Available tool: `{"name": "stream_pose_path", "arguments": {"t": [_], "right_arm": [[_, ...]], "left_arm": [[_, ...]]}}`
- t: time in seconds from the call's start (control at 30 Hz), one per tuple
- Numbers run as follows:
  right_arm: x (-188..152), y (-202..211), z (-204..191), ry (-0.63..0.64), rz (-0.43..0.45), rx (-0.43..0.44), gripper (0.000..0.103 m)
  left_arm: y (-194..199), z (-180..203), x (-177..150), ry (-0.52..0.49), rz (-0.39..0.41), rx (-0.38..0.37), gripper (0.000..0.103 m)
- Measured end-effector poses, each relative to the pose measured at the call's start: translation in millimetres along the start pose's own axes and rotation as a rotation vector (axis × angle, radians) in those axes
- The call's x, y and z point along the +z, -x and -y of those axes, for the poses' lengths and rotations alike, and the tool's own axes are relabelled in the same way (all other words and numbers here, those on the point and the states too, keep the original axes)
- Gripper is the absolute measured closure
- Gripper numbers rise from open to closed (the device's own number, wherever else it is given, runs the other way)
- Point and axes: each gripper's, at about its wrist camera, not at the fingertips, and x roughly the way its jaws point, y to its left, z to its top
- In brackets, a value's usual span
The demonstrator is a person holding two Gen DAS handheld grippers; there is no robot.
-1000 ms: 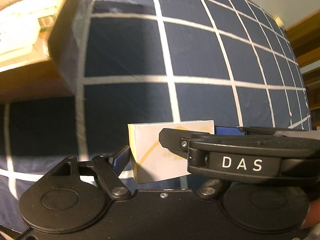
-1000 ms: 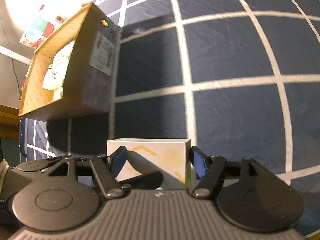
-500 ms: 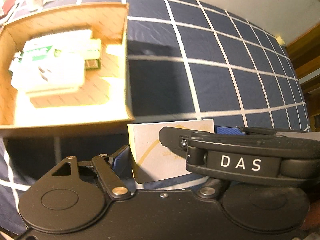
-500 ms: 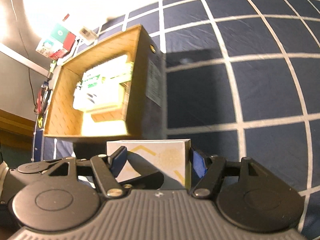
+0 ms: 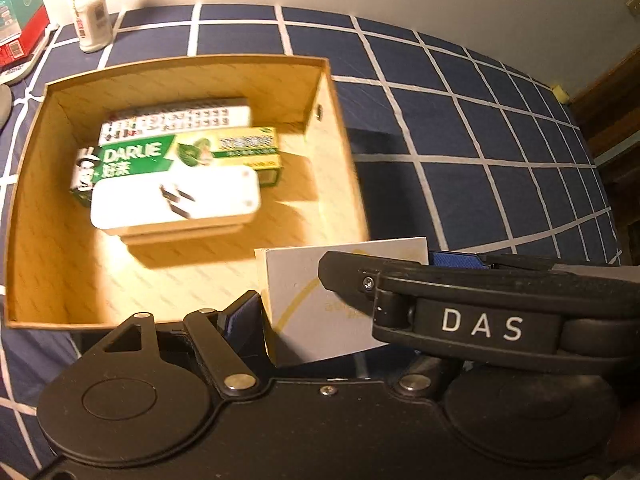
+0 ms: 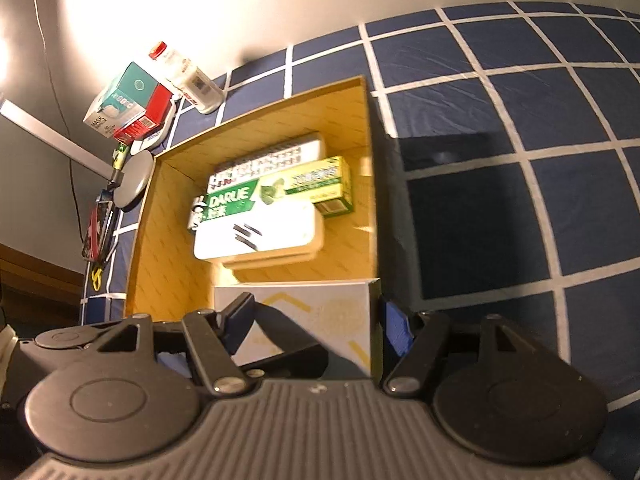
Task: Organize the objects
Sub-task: 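Carry the small white-and-yellow box in the right gripper over the cardboard box, then lower the small box into the cardboard box and open the right gripper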
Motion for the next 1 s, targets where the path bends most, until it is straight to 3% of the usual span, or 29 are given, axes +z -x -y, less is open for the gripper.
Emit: {"name": "stream_pose_path", "arguments": {"t": [0.53, 1.0], "right_arm": [[25, -53, -67, 0.035, -0.024, -0.01, 0.036], [31, -119, -69, 0.008, -0.131, -0.047, 0.036]], "left_arm": [[6, -82, 31, 0.051, 0.0, -0.011, 0.031], [-42, -132, 37, 0.106, -0.103, -0.045, 0.031]]}}
